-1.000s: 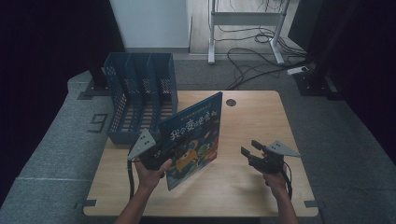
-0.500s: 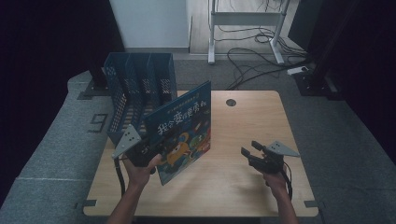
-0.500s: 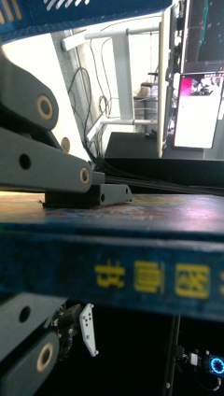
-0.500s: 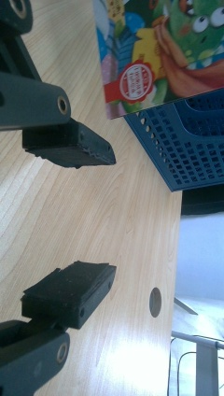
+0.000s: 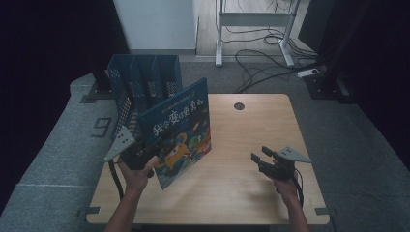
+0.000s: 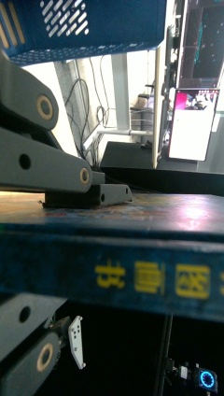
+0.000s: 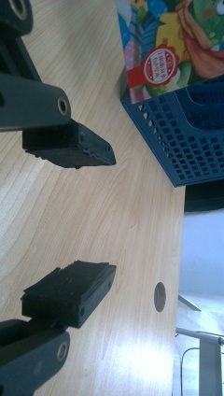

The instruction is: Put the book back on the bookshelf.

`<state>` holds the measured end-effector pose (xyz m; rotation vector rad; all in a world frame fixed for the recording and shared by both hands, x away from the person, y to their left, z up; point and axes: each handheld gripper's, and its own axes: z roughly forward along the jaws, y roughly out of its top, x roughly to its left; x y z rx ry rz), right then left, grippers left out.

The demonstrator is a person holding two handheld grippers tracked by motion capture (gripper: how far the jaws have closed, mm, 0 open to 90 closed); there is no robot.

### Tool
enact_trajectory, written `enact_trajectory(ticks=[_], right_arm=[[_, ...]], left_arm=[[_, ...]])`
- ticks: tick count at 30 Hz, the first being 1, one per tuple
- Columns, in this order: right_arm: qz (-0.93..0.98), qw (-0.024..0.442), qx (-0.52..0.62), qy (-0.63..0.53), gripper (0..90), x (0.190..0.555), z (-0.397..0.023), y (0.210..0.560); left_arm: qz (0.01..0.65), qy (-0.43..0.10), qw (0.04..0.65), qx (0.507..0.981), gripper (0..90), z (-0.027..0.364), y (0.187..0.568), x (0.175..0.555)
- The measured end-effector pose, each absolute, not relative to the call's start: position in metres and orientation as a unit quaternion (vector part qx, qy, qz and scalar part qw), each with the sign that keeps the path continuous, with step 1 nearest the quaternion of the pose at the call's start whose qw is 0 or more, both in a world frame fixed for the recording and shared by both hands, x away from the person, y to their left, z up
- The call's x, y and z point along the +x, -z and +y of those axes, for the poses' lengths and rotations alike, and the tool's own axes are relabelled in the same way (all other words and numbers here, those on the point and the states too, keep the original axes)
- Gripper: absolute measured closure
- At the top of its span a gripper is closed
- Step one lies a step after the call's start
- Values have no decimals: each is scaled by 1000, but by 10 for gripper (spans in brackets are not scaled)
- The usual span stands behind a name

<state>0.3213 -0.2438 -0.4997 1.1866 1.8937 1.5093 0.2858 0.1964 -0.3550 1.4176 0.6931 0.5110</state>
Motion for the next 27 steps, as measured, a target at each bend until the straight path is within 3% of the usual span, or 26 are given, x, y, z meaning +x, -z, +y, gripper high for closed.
enact_trajectory(ticks=[27], right_arm=[[689,217,437,-536,403,323,-247,506]], left_arm=[[328,-255,684,600,822,230,341,284]])
